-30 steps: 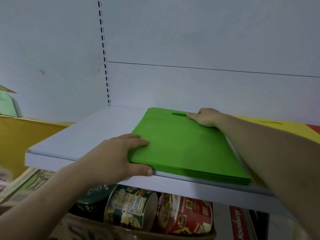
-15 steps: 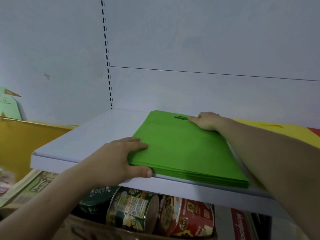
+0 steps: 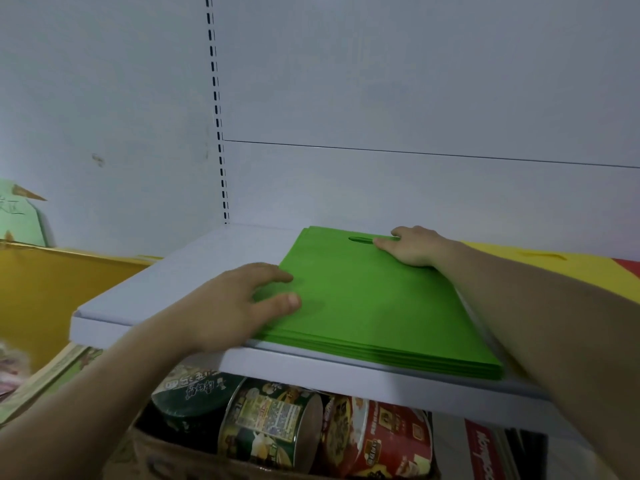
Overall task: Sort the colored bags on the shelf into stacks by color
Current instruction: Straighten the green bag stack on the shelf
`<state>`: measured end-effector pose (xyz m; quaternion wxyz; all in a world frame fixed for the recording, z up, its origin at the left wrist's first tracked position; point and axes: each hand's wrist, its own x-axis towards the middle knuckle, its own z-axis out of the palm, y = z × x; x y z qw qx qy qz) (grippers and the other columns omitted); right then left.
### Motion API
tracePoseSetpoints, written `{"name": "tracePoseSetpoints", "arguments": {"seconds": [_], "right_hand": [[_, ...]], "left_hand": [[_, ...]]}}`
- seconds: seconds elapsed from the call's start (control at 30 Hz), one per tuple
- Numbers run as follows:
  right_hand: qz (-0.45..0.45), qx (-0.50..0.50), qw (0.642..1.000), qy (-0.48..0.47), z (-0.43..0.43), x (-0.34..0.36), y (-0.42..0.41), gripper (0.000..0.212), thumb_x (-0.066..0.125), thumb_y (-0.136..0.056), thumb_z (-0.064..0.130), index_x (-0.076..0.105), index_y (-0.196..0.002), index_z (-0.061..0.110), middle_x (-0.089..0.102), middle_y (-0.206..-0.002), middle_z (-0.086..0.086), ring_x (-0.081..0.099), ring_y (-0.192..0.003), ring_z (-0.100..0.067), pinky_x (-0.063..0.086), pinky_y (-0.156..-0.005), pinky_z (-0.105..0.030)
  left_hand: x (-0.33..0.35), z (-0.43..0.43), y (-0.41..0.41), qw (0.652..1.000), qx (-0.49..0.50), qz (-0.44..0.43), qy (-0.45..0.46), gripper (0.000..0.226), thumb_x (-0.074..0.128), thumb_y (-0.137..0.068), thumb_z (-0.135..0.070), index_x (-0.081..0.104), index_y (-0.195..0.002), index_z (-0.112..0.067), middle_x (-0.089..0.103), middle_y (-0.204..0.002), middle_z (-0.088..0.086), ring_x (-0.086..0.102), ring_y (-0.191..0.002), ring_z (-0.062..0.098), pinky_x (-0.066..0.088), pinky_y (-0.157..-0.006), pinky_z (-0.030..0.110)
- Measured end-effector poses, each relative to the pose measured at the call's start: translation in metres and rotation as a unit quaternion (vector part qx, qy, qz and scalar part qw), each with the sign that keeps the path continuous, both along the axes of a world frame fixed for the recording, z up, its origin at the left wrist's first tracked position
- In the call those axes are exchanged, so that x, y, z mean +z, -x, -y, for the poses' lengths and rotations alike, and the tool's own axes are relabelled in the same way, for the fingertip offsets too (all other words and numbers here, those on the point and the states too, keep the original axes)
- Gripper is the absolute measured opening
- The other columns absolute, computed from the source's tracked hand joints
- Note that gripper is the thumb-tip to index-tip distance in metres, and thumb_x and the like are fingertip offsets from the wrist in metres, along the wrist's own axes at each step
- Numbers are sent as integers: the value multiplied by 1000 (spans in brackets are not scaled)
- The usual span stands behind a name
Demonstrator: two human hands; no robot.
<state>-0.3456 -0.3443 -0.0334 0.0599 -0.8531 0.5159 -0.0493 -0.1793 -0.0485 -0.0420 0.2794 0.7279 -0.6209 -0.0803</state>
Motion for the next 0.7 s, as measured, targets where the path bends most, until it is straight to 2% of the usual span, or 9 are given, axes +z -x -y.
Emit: {"name": "tracePoseSetpoints", "arguments": {"seconds": [0.07,0.17,0.2,0.27,0.33,0.53,0.7], "right_hand": [[3,-2,1000,3,-2,3,1,84,29,-83,79,28,-149,27,25,-155,-9,27,-140,-34,28,-112,-44],[3,3,1000,8,-5,5,2,85,28,-83,79,27,-149,26,24,-155,-9,26,-140,-33,27,-113,-44],[3,4,1000,8,-6,5,2,85,28,-83,79,27,-149,27,24,-155,-10,26,-140,-33,27,-113,-44],[1,7,1000,4,-8,4,3,86,29,-81,80,27,-149,27,24,-155,-9,26,-141,-33,27,-113,-44],[-4,11,1000,5,-11,4,5,86,30,-81,80,26,-149,27,24,-155,-9,26,-141,-33,26,-113,-44],[-3,37,999,-1,-40,10,8,83,33,-85,75,25,-150,24,23,-156,-10,26,-141,-30,25,-114,-42],[-10,19,1000,-16,-76,13,11,82,34,-86,74,21,-151,26,18,-158,-6,21,-144,-26,20,-117,-42]], "left_hand": [[4,16,-12,999,15,-40,-8,79,36,-68,-86,53,-126,-36,49,-131,-12,45,-113,4,33,-98,23],[8,44,-28,998,14,-55,-41,93,40,-52,-92,50,-128,-39,54,-133,-4,50,-120,13,37,-106,35],[8,54,-32,997,20,-53,-51,92,43,-56,-90,47,-132,-39,52,-136,-2,47,-125,14,35,-108,36],[8,71,-38,996,32,-37,-72,76,50,-75,-75,40,-139,-35,45,-142,1,41,-132,17,31,-109,34],[7,87,-43,995,34,-14,-92,68,48,-85,-62,35,-143,-31,40,-147,2,38,-133,19,29,-109,32],[6,124,-50,992,21,28,-125,71,45,-88,-60,27,-147,-26,28,-154,5,31,-138,23,25,-109,31],[6,148,-57,992,-13,26,-126,73,46,-89,-58,27,-148,-21,27,-154,6,29,-139,24,23,-111,31]]}}
